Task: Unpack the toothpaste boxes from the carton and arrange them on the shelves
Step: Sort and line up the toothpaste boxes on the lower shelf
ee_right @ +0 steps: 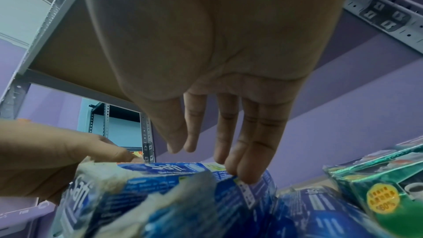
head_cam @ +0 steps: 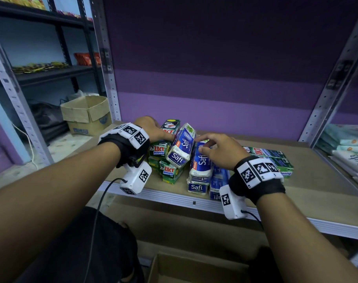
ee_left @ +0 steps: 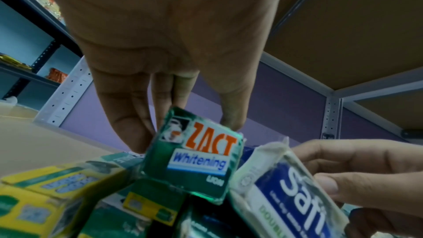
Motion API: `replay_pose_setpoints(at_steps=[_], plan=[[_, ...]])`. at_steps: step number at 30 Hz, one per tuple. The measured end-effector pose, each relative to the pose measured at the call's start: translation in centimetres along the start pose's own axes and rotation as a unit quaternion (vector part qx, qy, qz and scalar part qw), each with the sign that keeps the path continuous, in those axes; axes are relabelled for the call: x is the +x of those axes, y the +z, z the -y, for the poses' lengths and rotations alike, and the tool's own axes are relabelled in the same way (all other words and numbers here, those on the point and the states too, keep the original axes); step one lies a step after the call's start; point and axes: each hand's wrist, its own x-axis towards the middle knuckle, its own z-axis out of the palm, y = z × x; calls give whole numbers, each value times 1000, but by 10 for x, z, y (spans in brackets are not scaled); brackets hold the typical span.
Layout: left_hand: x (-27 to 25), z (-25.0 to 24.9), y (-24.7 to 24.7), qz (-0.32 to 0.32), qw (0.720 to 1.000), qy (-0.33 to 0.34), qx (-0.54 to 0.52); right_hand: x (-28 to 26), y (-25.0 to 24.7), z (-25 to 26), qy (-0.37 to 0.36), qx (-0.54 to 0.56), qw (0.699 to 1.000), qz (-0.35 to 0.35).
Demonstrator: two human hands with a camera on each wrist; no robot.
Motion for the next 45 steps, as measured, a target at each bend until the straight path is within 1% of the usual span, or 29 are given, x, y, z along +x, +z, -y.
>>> replay_pose_setpoints(at_steps=[3, 8, 10, 12, 14, 16, 18, 21, 23, 25, 28, 31, 35, 37, 39, 42, 45], plan=[[-1, 1, 4, -33, 999, -2, 7, -1, 1, -1, 2, 4, 1000, 5], [3, 10, 14, -86, 989, -7, -121, 1, 3, -4, -1, 15, 1000, -2], [4, 7, 13, -110, 981, 16, -162, 3, 2, -6, -1, 28, 1000, -5], [3, 0, 10, -121, 972, 53, -195, 5, 2, -8, -1, 45, 999, -20], [0, -8, 6, -122, 965, 93, -214, 7, -1, -9, -3, 69, 996, -54], [-6, -16, 4, -131, 959, 135, -213, 8, -8, -9, -3, 117, 989, -91], [-14, -24, 5, -142, 955, 173, -195, 8, -17, -8, 7, 199, 971, -129], [-29, -33, 11, -159, 947, 212, -180, 4, -31, -7, 21, 326, 926, -189], [-38, -38, 17, -169, 942, 234, -172, 0, -39, -6, 18, 392, 895, -211], [-46, -42, 23, -173, 936, 257, -168, -3, -44, -5, 8, 433, 874, -221], [-56, -48, 34, -179, 928, 286, -160, -9, -49, -4, -13, 474, 852, -220], [-61, -52, 46, -190, 920, 309, -148, -12, -52, -4, -36, 495, 840, -218], [-63, -54, 57, -192, 915, 322, -146, -16, -53, -6, -56, 512, 824, -236], [-62, -54, 61, -192, 911, 333, -149, -18, -55, -7, -64, 514, 820, -244], [-61, -54, 63, -175, 906, 346, -172, -22, -57, -7, -76, 506, 823, -247], [-57, -55, 65, -156, 897, 343, -232, -29, -59, -5, -94, 467, 843, -248], [-54, -54, 63, -141, 891, 306, -304, -34, -60, -2, -113, 425, 864, -246]])
